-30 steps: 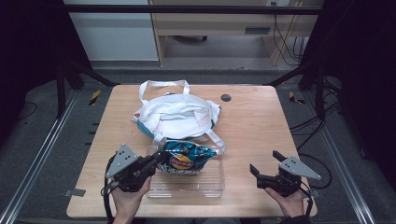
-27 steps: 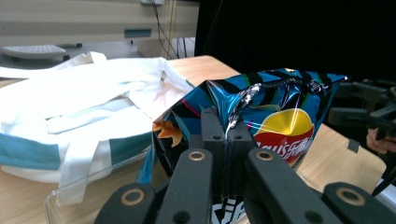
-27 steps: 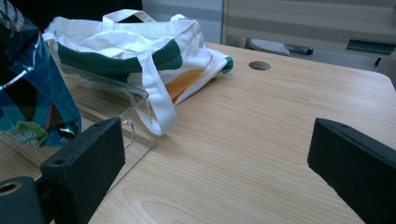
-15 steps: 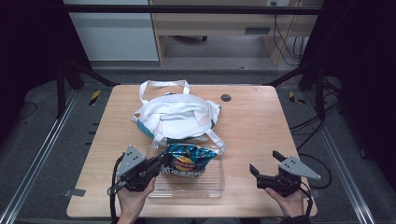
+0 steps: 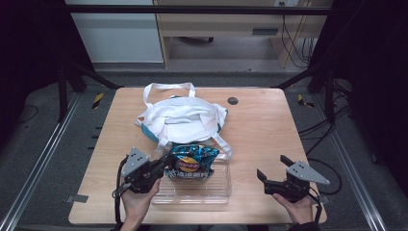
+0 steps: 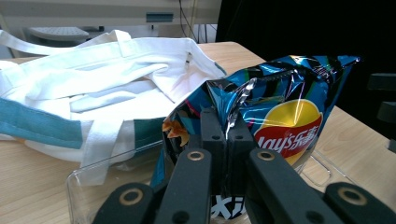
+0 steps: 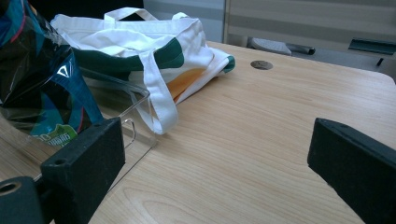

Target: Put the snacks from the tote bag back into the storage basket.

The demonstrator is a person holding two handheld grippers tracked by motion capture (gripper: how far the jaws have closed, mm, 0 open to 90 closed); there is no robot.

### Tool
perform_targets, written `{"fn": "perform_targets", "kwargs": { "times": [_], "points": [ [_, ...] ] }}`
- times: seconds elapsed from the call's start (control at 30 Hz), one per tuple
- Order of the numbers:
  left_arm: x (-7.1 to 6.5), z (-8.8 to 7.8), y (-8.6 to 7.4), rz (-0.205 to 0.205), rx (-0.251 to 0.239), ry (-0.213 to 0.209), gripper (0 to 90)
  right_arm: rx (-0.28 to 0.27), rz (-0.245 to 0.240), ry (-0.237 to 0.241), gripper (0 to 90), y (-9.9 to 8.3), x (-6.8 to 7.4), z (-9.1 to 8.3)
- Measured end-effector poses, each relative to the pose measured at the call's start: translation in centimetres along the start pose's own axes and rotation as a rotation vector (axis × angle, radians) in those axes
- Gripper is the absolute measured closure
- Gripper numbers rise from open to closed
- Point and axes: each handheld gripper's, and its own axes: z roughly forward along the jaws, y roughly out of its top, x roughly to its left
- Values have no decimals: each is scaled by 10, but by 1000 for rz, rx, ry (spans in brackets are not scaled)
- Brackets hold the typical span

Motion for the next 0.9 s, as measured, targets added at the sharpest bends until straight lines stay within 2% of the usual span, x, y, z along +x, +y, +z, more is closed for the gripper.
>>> {"fn": "perform_targets", "kwargs": {
  "times": [0.33, 0.9],
  "points": [
    [2, 6, 4, 23, 1, 31, 883, 1, -3, 0, 43, 0, 0, 1],
    [7, 20, 15, 13, -7, 61, 863, 2, -3, -2, 43, 0, -1, 2]
  ]
}}
